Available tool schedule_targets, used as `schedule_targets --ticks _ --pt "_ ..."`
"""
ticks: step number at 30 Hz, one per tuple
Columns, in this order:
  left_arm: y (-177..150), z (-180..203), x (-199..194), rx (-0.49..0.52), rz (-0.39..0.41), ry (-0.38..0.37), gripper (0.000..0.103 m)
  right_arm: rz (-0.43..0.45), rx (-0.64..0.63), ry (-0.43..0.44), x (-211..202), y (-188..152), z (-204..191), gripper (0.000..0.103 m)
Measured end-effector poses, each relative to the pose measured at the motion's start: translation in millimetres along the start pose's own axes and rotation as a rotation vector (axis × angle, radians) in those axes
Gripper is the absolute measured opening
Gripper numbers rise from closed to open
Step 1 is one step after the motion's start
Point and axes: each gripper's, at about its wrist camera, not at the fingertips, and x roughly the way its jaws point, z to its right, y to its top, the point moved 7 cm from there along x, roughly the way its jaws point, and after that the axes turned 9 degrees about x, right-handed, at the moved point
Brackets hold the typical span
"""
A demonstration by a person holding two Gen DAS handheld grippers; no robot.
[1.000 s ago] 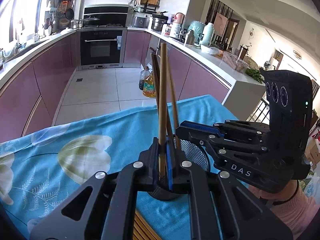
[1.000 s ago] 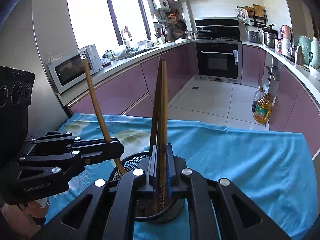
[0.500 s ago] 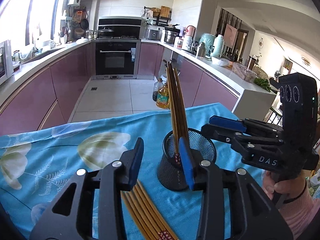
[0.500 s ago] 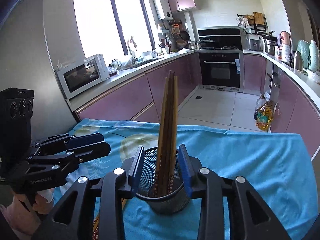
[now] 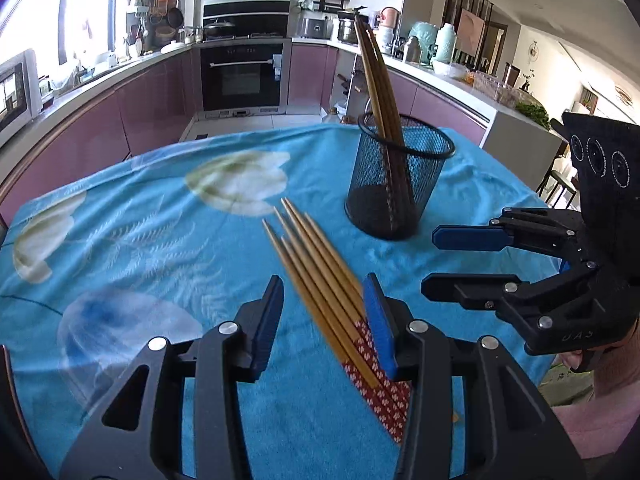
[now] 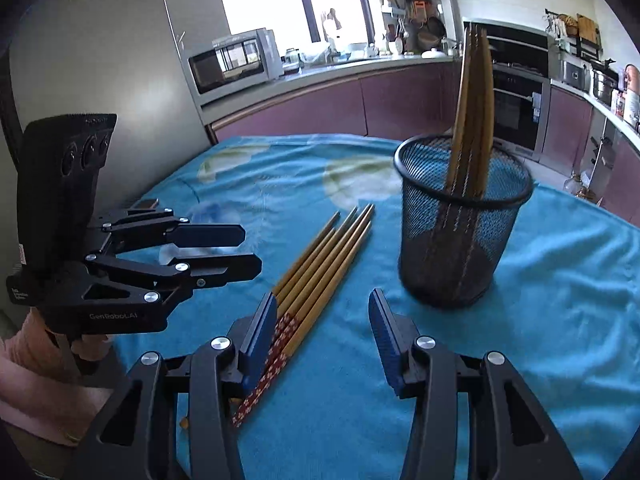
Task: Organize utensils
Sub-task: 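Open the right gripper and pull back toward the chopstick pile, then grasp a third chopstick from the pile with the right gripper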
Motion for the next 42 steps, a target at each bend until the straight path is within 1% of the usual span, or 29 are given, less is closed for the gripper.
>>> schedule_targets --ticks 3,6,8,10,18,22,30,32,34,37,39,41,42 --pt "-20 -1 6 -0.018 -0.037 -0.009 0.041 -0.039 0.016 -0.002 11 -12 -4 0.045" --pt "-29 1 16 -0.027 -0.069 0.007 0.041 -0.055 0.022 -0.025 19 -18 -5 0.045" --pt "-31 3 19 -0.032 -0.082 -0.001 0.041 -0.061 0.028 -0.031 21 -21 -5 0.045" --pt "-33 3 20 -0.027 -0.086 0.008 0.041 -0.064 0.031 -0.044 23 -22 -4 0.045" --pt "-33 5 28 -0.039 -0.106 0.004 0.041 -0.071 0.019 -0.091 31 -24 -1 0.045" --pt "-33 3 29 -0.043 -0.115 0.019 0.043 -0.076 0.018 -0.109 31 -24 2 0.045" --pt "-34 2 27 -0.035 -0.13 0.031 0.039 -0.083 -0.008 -0.147 34 -24 2 0.044" --pt "-33 1 29 -0.032 -0.132 0.036 0.037 -0.084 -0.01 -0.155 36 -22 2 0.042" --pt "-31 -1 31 -0.035 -0.136 0.041 0.032 -0.084 -0.008 -0.161 39 -18 4 0.04" --pt "-28 -5 35 -0.049 -0.142 0.039 0.028 -0.081 -0.004 -0.172 45 -13 5 0.036" --pt "-26 -6 37 -0.052 -0.145 0.039 0.028 -0.079 -0.008 -0.183 48 -10 5 0.034" --pt "-24 -7 40 -0.056 -0.148 0.042 0.028 -0.078 -0.006 -0.191 49 -8 6 0.03" --pt "-23 -7 41 -0.052 -0.148 0.046 0.028 -0.078 -0.001 -0.191 49 -8 6 0.024"
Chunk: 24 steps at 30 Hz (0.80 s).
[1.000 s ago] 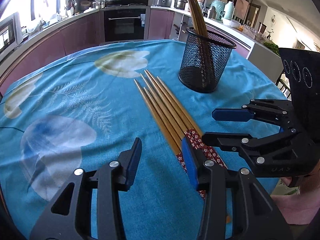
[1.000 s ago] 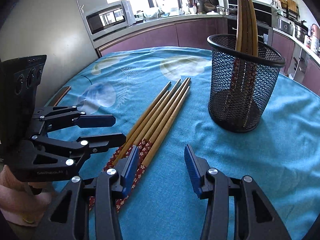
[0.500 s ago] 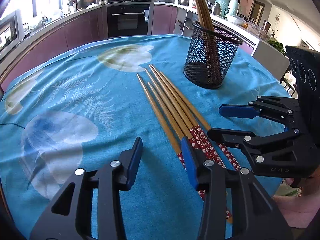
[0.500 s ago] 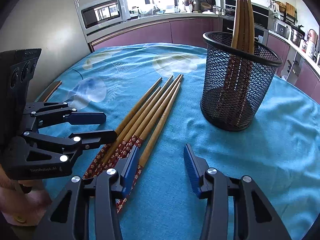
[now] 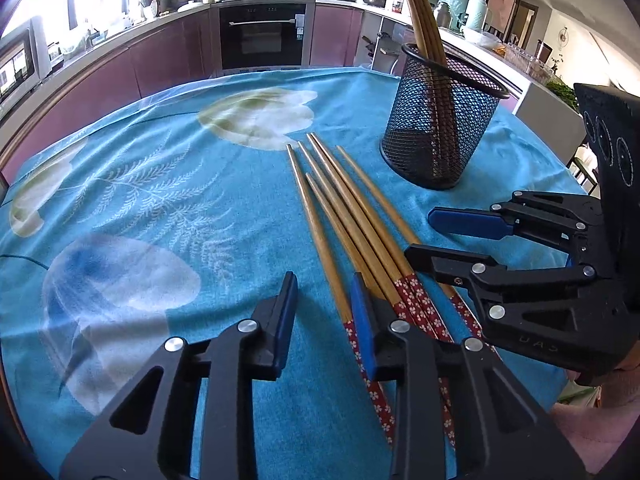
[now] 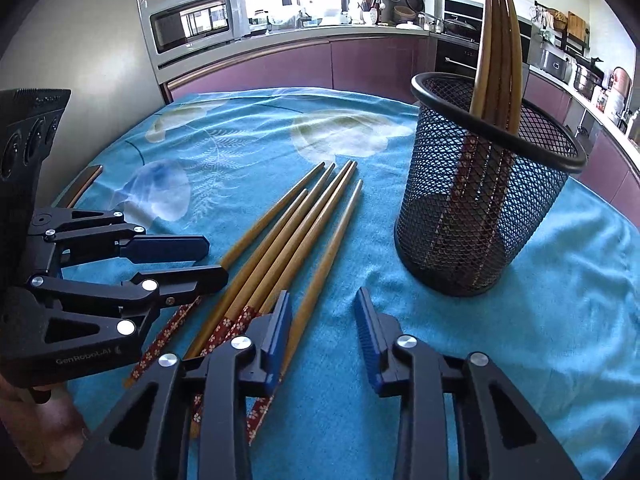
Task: Organize utensils
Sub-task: 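Grasp a third chopstick from the pile with the right gripper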
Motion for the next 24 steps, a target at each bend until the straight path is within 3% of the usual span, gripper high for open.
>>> schedule_targets --ticks 3,5,7,15,24 --pt "3 -1 3 -0.01 0.0 0.007 0.021 0.001 0.029 0.006 0 1 5 0.012" --pt "4 -1 3 -0.022 -0.001 0.003 0.013 0.001 0.059 0.023 -1 2 9 0.009" --pt "4 -2 4 -0.035 0.001 -0.001 0.01 0.002 0.093 0.039 -2 2 13 0.006" --pt "-1 -9 -6 -0.085 0.029 -0.005 0.008 0.035 0.159 0.098 -15 3 23 0.006" --pt "-9 6 -18 -0.04 0.046 -0.069 0.008 0.003 0.082 0.162 -21 -3 0 0.006"
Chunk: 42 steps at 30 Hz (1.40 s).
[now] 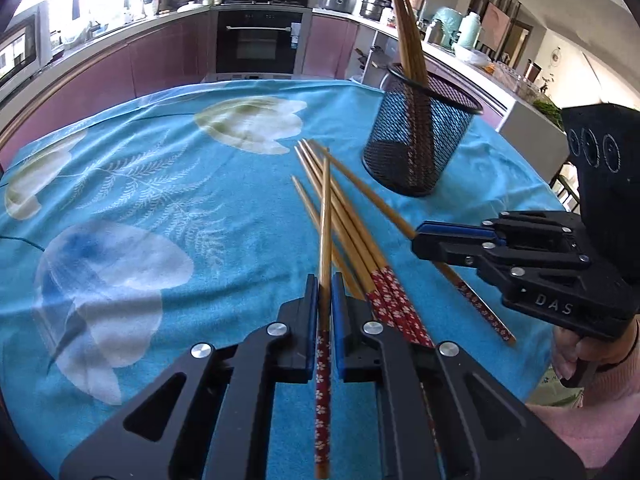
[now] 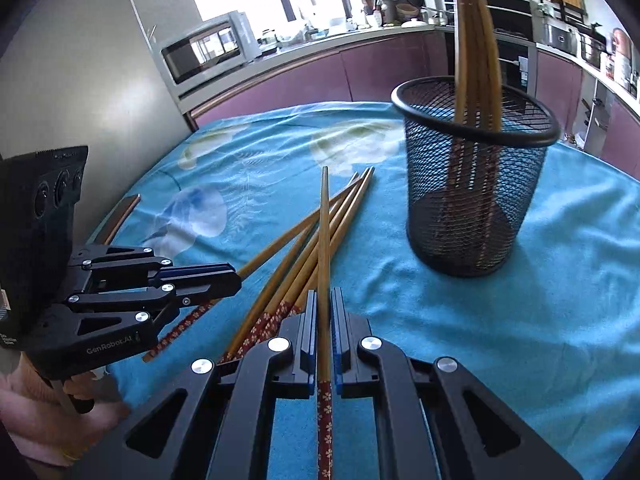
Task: Organize utensils
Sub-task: 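Grasp a third chopstick from the pile with the right gripper, then lift the chopstick upright and lower it into the mesh cup with the right gripper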
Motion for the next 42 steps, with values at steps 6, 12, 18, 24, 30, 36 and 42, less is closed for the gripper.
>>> schedule_targets --ticks 6,12,18,24,30,36,42 --pt "-4 1 7 0.011 -0.017 -0.001 0.008 -0.029 -0.01 -0.015 9 -3 1 0.006" --pt "2 -5 15 0.027 -0.031 0.023 0.014 -0.054 -0.014 -0.025 17 0 4 0.008" --pt "13 -7 25 0.042 -0.042 0.026 0.017 -0.053 -0.023 -0.028 22 5 3 0.008" --pt "19 -5 27 0.026 -0.041 0.024 0.008 -0.023 -0.009 -0.015 14 8 5 0.006" --pt "29 2 2 0.031 0.032 0.004 0.008 0.062 -0.007 0.019 -19 17 7 0.006" --pt "49 11 -35 0.048 0.121 -0.052 0.008 0.144 0.002 0.043 -51 28 9 0.006" --pt "66 22 -66 0.056 0.191 -0.109 0.008 0.215 0.02 0.062 -77 39 16 0.006"
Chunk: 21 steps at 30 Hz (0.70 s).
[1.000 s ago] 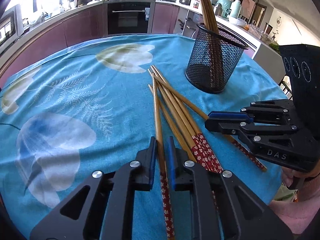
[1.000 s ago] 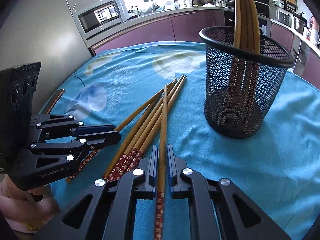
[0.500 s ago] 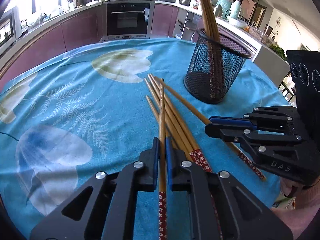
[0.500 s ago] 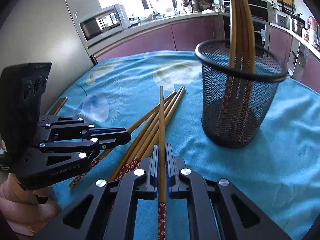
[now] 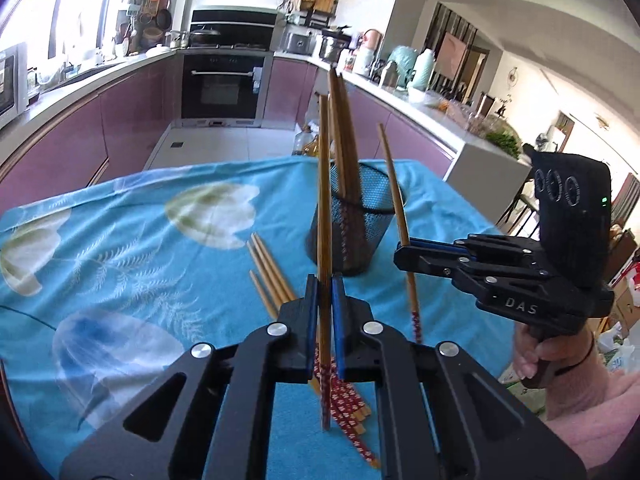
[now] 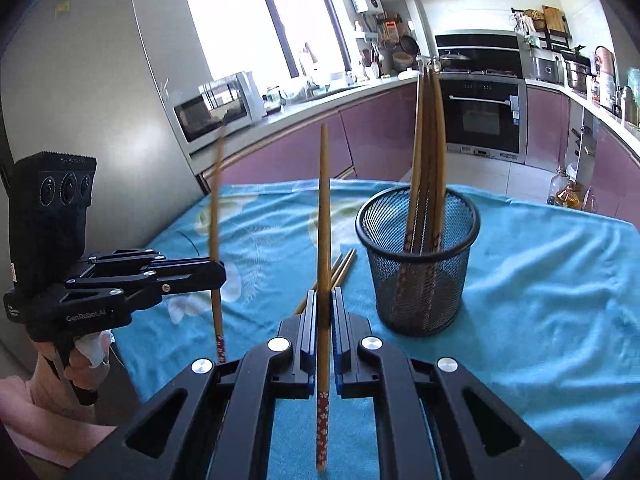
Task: Organize utensils
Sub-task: 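Lift the chopstick upright and lower it into the mesh cup with the right gripper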
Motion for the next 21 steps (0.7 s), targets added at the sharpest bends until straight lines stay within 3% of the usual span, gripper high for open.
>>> schedule_targets --ticks 9,21 --pt "33 9 -28 0.001 0.1 -0.042 0.008 0.095 0.002 0.0 -25 32 7 0.006" --pt "102 11 -30 0.008 0.205 -0.019 0.008 0.238 -0.034 -0.021 -53 92 9 0.006"
